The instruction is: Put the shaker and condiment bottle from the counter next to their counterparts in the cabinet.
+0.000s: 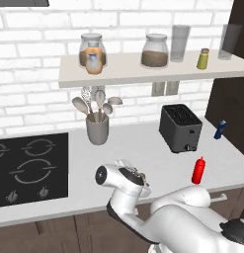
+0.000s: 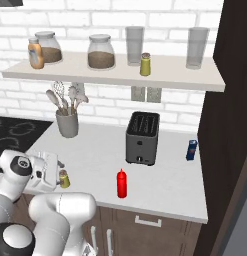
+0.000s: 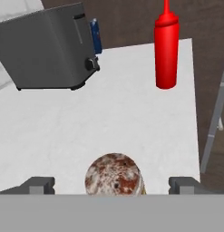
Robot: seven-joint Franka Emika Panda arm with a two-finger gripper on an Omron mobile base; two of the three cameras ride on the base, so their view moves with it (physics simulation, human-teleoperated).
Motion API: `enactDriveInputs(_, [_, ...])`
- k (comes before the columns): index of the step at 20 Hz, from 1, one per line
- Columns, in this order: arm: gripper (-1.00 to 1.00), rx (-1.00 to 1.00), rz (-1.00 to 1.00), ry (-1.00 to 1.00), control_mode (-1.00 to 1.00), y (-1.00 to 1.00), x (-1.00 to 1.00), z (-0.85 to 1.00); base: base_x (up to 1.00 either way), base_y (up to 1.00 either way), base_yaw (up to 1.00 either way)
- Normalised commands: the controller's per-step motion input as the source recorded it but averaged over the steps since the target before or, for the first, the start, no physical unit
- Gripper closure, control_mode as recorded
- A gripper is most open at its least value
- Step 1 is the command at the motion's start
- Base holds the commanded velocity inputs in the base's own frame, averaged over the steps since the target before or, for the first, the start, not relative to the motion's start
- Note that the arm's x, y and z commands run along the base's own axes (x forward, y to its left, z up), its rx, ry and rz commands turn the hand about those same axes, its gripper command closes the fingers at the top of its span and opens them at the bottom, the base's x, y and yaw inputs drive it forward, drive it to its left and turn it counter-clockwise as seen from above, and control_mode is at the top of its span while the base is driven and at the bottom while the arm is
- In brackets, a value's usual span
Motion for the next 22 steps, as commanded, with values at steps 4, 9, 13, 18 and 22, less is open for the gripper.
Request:
enactDriveInputs(4, [-1.00,0.00,0.00,0.00,-1.00,0.00,0.00,-0.23,0.00,0.00,0.00])
enactDriveInputs(9, [1.00,0.00,0.00,0.00,-1.00,0.00,0.00,-0.14,0.00,0.00,0.00])
enactDriveInputs(13, [1.00,0.00,0.00,0.00,-1.00,0.00,0.00,-0.08,0.00,0.00,0.00])
enactDriveInputs(18, [1.00,0.00,0.00,0.03,-1.00,0.00,0.00,0.00,0.00,0.00,0.00])
enactDriveInputs(22, [1.00,0.00,0.00,0.13,-1.00,0.01,0.00,0.37,0.00,0.00,0.00])
